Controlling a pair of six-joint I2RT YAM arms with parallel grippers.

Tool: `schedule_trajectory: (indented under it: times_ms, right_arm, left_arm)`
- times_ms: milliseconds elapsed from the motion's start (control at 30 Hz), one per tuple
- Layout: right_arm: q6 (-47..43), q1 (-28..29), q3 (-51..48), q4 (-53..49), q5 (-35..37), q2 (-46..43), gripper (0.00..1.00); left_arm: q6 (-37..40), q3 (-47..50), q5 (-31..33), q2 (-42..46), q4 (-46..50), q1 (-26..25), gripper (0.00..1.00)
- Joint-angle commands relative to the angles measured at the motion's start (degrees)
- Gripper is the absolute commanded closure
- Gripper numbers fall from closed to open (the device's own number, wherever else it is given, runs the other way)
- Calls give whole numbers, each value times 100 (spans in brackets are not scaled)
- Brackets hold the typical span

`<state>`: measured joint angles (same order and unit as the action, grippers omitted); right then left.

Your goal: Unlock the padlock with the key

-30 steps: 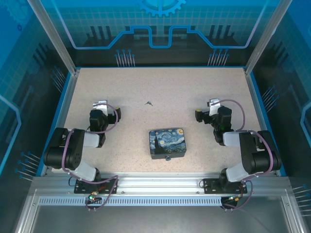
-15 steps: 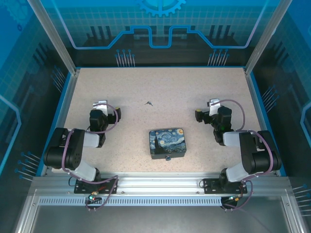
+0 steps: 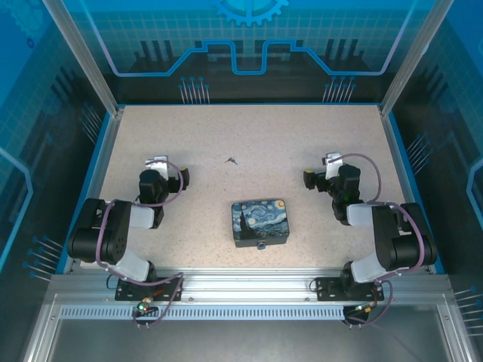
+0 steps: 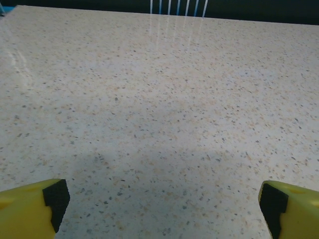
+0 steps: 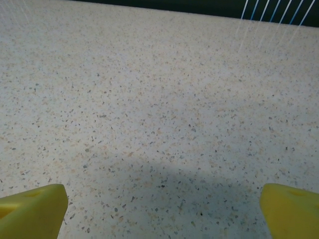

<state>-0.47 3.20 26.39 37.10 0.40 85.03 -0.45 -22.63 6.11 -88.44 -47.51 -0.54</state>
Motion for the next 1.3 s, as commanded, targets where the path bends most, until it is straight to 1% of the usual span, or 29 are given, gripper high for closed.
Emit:
schedule_trajectory:
  times_ms: [0,67,133,167,233,267,333,433,467,533,633,733,900,1100,1267]
  right_arm:
    - [86,-67,761,-1499,79,-540,0]
    - [434,-89,1208,-2455,187,-765,0]
    - [904,-107,1630,-3167,257,-892,0]
    - [1196,-117,1762,-3417,351,-943,0]
    - [1985,-173,2138,-4117,635,-999,0]
    - [2232,-203,2319,-4478,732,-988,0]
    - [2274,-259,2635,-4964,311,-959,0]
    - [2236,-159,2733,-5405,-533,-1006,0]
    - [2249,-63,2782,-5632,-647,-1006,0]
    - [2224,255,2841,-6117,-831,-1038,0]
    - [2350,904,2695,-6559,-802,-1196,1]
    - [2646,1565,2503,-6887,-552,-1387,3]
    - [3245,2271,1968,-7104,-359,-1853,4]
    - [3829,2750,1410,-7171,-309,-2359,7]
    - [4093,3007,1171,-7021,-401,-2500,16]
  left_arm:
    - [-18,-442,48,480,866,28,1]
    - [-26,-585,299,665,1241,-29,1]
    - [15,-781,443,879,1683,-104,1]
    - [14,-848,557,959,1777,-149,1]
    - [-83,-1032,588,1211,2088,-216,1]
    - [-182,-1156,589,1317,2298,-240,1]
    - [-573,-1526,531,1514,2956,-314,1]
    - [-1266,-2273,454,1653,4419,-465,1]
    - [-1463,-2490,417,1663,4843,-545,1]
    - [-1861,-2917,116,1668,5757,-714,1]
    - [-2262,-3159,-225,1750,6654,-1059,1]
    - [-2578,-2961,-535,1993,6967,-1488,1]
    - [-3143,-2452,-679,2412,7202,-2195,1]
    - [-3861,-1717,-747,2760,7048,-3011,1]
    - [-4232,-1503,-769,2731,6721,-3596,1]
